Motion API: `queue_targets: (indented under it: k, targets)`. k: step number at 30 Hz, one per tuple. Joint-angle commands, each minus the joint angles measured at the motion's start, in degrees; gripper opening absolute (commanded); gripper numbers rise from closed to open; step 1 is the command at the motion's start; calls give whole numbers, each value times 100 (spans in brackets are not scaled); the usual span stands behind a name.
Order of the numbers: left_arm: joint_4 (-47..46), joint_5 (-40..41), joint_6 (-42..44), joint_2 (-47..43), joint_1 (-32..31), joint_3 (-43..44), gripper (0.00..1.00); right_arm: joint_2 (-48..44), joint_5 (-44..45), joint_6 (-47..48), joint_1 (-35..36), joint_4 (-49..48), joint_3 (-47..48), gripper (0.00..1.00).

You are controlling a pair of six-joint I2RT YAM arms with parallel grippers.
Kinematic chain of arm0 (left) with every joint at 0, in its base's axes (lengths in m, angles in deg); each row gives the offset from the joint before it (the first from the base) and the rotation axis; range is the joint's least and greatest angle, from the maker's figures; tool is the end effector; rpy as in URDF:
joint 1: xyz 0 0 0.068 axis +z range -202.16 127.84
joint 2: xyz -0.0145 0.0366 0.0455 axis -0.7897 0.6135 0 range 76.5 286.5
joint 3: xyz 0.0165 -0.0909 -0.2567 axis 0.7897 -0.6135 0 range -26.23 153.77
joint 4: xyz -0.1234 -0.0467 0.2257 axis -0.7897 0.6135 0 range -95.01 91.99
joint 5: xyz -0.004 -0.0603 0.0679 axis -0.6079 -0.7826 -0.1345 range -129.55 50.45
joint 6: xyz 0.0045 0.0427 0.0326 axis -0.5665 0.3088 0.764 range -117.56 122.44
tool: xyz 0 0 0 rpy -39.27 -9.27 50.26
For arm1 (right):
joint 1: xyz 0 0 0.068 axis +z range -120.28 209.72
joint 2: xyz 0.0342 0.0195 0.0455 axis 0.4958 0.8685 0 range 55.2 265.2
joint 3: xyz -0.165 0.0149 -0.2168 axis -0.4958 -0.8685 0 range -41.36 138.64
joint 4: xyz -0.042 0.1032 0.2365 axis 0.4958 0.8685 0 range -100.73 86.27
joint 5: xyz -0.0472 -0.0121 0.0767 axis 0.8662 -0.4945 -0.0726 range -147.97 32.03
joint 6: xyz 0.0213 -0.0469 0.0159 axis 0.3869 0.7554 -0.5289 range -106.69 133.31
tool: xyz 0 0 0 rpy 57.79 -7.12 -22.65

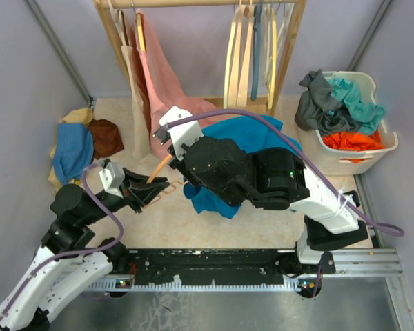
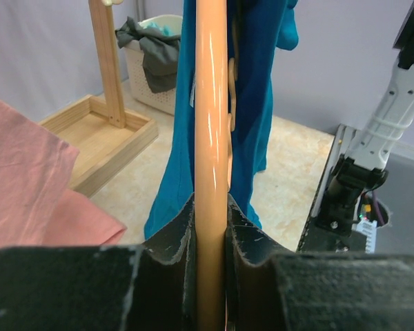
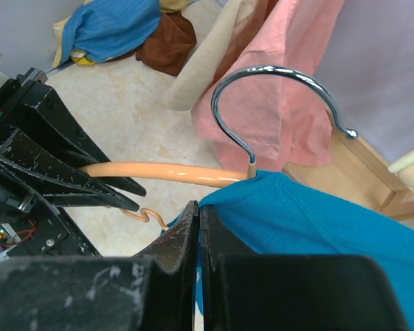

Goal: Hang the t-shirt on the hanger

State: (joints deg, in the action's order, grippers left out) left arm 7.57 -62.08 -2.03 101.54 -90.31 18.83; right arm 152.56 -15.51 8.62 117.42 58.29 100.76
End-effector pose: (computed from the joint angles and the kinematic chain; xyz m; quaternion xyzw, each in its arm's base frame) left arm 0.0674 -0.0702 0.3794 0.3280 0.5767 -0.3878 0.6399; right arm 0.0352 0.2757 0.5493 -0.3716 0.7166 0.1546 0.5697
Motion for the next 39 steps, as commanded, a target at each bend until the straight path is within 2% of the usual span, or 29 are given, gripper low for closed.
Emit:
queue_targets:
  k: [1, 11, 14, 18, 19, 30, 39]
  targets:
    - [-1494, -66, -672, -86, -10, -246, 0, -163, 13, -62, 209, -299, 31, 0]
    - [-3039, -325, -1443, -268, -7, -1093, 0, -156, 92, -113, 283, -233, 21, 4]
    - [-3320, -388, -1599, -357, -9, -1249, 0, -199, 205, -173, 283, -187, 39, 14]
    - [-3345, -401, -1773, -456, -8, -1296, 0, -218, 287, -307, 283, -67, 51, 32]
    - [-3312, -383, -1796, -492, -8, -1298, 0, -321, 316, -346, 283, -31, 47, 34]
    - [-3145, -51, -1867, -913, -11, -1482, 0, -1059, 439, -1017, 282, -2, -253, 50]
    - [-2734, 469, -1736, -1347, -8, -1599, 0, -2336, 628, -2670, 283, 487, -1400, 63]
